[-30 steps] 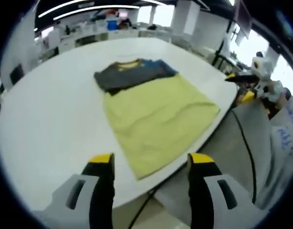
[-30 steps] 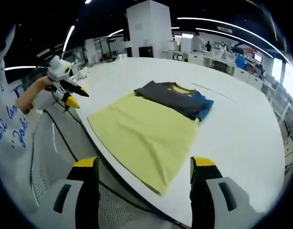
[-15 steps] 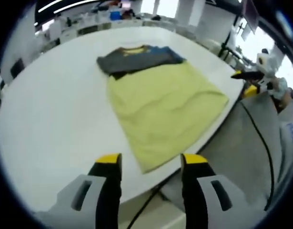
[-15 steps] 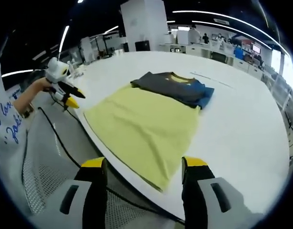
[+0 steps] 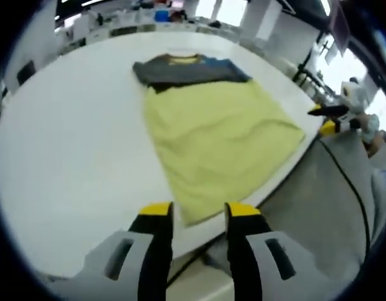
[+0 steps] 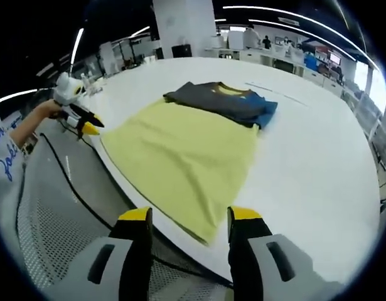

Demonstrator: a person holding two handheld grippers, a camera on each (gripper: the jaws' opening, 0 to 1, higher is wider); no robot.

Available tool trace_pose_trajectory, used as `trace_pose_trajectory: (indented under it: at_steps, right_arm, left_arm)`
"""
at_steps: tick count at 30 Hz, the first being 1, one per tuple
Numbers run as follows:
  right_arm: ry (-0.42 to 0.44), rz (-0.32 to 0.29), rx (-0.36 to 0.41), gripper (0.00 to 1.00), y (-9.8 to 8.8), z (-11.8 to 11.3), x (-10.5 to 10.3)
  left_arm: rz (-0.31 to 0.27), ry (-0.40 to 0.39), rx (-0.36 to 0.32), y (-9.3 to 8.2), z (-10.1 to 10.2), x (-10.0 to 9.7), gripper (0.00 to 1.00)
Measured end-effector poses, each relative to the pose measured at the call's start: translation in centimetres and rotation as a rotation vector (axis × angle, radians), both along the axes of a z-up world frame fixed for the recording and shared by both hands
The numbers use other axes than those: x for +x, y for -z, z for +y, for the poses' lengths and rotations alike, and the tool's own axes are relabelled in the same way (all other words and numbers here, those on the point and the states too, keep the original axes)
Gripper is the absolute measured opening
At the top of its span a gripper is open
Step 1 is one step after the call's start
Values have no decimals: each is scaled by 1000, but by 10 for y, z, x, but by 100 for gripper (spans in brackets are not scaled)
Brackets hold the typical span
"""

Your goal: Fold the garment on the visible template until the final outline fits inside the template.

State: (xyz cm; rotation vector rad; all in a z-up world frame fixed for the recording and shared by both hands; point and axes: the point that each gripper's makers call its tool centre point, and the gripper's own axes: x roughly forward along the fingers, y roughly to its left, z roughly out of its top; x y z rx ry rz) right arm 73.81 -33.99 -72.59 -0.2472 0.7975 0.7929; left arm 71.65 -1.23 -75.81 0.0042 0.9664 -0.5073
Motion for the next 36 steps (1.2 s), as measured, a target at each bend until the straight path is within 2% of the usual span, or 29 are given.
trace_pose_trajectory:
  at_steps: [13, 24, 29, 36]
  right_arm:
    - [18, 4, -30, 42, 8, -7, 4]
    - [41, 45, -39, 38, 20, -12, 8]
    - [40, 65, -52, 37, 27, -13, 8]
    - [38, 75, -61, 37, 31, -14, 9]
  left_arm:
    - [7, -84, -9, 16, 12, 6, 23]
    - [12, -105, -26, 18, 6, 5, 19]
    - [12, -102, 11, 18, 7, 6, 12]
    - [12, -83, 42, 17, 6, 6, 11]
